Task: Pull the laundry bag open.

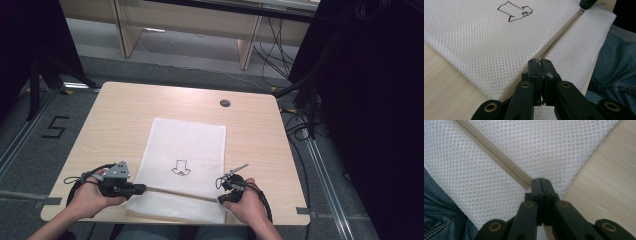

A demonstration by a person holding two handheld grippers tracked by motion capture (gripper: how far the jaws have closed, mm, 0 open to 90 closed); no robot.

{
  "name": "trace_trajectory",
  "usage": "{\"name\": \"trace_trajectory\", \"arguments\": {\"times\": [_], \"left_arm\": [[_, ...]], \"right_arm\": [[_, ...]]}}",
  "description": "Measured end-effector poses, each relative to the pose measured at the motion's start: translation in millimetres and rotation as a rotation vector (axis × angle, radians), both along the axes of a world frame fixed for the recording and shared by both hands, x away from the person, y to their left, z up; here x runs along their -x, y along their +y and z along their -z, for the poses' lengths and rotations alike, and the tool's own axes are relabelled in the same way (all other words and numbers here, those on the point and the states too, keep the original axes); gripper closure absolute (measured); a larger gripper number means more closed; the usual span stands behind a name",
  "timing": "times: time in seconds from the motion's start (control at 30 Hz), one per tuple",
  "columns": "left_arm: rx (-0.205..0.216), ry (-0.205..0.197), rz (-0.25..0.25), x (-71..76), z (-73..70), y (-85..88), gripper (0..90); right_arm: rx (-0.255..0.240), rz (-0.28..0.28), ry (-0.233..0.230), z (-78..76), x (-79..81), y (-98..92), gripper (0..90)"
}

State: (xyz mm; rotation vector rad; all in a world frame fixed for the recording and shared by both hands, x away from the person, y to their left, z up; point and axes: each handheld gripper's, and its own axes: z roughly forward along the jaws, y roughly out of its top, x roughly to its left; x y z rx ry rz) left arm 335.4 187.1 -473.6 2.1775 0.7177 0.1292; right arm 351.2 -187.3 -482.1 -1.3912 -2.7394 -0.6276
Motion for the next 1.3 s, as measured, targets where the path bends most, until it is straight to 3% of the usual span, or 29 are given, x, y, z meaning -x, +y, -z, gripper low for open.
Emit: {"name": "trace_trajectory", "arguments": {"times": [0.03, 0.1, 0.13, 0.23, 0.3, 0.37, 0.43, 0.5, 0.63, 0.97, 1.07, 1.13, 1.17, 1.2, 1.23, 1.3], "left_arm": [[0.018, 0.022, -0.017, 1.0, 0.5, -0.2, 87.2], [0.021, 0.024, -0.014, 1.6, 0.5, -0.2, 87.2], [0.000, 0.002, 0.000, 0.9, -0.3, 0.7, 87.3], [0.016, 0.012, -0.005, 1.8, -0.8, 0.4, 87.2], [-0.013, 0.009, -0.027, 2.0, -1.4, 2.7, 87.3], [0.028, 0.038, -0.038, 2.0, -0.9, 7.1, 87.3], [-0.003, 0.012, -0.034, 1.9, -0.6, 10.9, 87.3], [0.019, 0.036, -0.064, 3.6, 1.1, 13.2, 87.3], [-0.002, 0.023, -0.072, 3.9, 1.2, 18.5, 87.3], [0.010, 0.034, -0.085, 2.9, 1.1, 19.8, 87.3], [-0.053, 0.021, -0.102, 2.0, 0.6, 24.1, 87.3], [-0.016, 0.031, -0.122, 2.3, 1.2, 27.5, 87.3], [-0.039, 0.025, -0.119, 1.7, 0.9, 30.6, 87.3], [-0.006, 0.034, -0.126, 2.4, 1.9, 30.5, 87.3], [-0.029, 0.036, -0.117, 2.1, 1.5, 32.4, 87.3], [-0.036, 0.034, -0.126, 1.5, 1.9, 32.4, 87.3]], "right_arm": [[-0.001, 0.000, 0.001, 0.1, -0.1, -0.2, 90.0], [-0.007, -0.015, -0.004, 0.8, -1.1, -0.9, 90.0], [-0.007, -0.016, -0.005, 0.8, -1.1, -0.9, 90.0], [-0.004, -0.014, -0.012, 0.9, -0.8, -0.9, 90.0], [-0.004, -0.014, -0.013, 0.9, -0.7, -0.8, 90.0], [-0.006, -0.014, -0.011, 1.0, -0.8, -1.1, 90.0], [-0.006, -0.016, -0.007, 1.0, -1.2, -1.2, 90.0], [-0.009, -0.022, -0.010, 1.1, -1.4, -1.3, 90.0], [-0.007, -0.016, -0.003, 0.8, -1.1, -1.0, 90.0], [-0.008, -0.022, 0.011, 0.4, -1.6, -1.5, 90.0], [-0.001, -0.017, 0.002, 1.3, -1.8, -1.6, 90.0], [-0.008, -0.015, 0.003, 0.9, -1.2, -1.4, 90.0], [-0.004, -0.017, 0.007, 0.9, -1.6, -1.6, 90.0], [-0.006, -0.023, 0.010, 0.7, -1.8, -1.7, 90.0], [-0.008, -0.023, 0.012, 0.7, -1.8, -1.5, 90.0], [-0.008, -0.023, 0.012, 0.7, -1.7, -1.4, 90.0]]}}
